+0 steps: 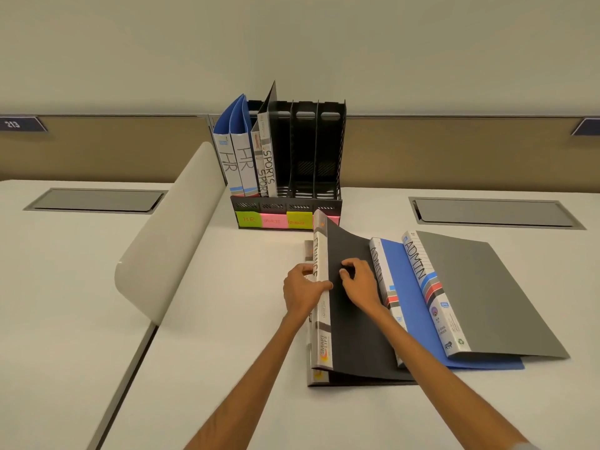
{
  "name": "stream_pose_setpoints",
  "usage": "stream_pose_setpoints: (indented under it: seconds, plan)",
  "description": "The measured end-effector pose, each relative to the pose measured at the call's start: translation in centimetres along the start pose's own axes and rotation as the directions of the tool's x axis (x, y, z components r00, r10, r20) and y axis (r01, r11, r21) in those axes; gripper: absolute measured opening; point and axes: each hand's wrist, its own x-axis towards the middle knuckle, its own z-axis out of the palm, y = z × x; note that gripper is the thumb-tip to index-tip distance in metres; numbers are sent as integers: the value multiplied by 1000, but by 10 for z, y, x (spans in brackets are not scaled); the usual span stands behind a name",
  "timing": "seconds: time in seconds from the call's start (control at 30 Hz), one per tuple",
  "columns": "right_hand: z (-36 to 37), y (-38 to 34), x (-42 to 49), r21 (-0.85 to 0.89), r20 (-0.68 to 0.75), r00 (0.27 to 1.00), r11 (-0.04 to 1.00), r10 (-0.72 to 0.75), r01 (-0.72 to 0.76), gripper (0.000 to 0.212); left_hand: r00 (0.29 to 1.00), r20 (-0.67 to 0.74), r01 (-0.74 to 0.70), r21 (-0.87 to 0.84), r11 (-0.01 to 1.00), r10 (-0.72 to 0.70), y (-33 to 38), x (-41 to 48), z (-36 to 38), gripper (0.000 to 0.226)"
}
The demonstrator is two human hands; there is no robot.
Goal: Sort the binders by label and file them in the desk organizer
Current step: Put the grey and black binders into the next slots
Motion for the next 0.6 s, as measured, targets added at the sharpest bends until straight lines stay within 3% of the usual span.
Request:
stream_pose_setpoints:
  seconds: [0.23, 0.6]
  plan:
    - [-33, -44, 31, 105, 25, 999, 994, 24, -26, 33, 995, -83, -58, -115, 992, 49, 45, -4, -7, 52]
    - [-88, -145, 66, 229, 1, 997, 970, -79, 76, 58, 953, -234, -229, -150, 962, 191, 101, -23, -31, 60]
